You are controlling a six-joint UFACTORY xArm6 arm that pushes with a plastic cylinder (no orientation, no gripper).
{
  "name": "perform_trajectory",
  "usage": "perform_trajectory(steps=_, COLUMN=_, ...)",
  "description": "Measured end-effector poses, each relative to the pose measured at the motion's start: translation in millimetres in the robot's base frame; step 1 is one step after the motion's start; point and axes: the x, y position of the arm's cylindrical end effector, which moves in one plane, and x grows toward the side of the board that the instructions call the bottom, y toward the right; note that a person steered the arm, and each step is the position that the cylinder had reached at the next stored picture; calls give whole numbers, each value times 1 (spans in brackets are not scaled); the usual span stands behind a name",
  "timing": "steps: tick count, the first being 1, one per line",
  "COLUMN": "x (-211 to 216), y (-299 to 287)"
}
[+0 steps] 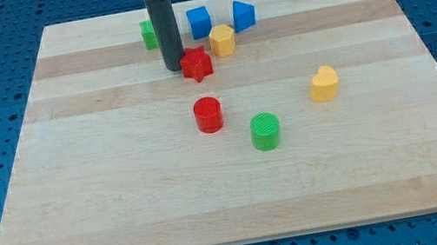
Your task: Move your arm to the left of the green circle
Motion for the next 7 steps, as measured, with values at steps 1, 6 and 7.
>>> perform_trajectory(steps=1, x=2, y=-1)
perform_trajectory(steps=6, x=99, y=-78)
perform_trajectory(steps=7, x=137, y=-69)
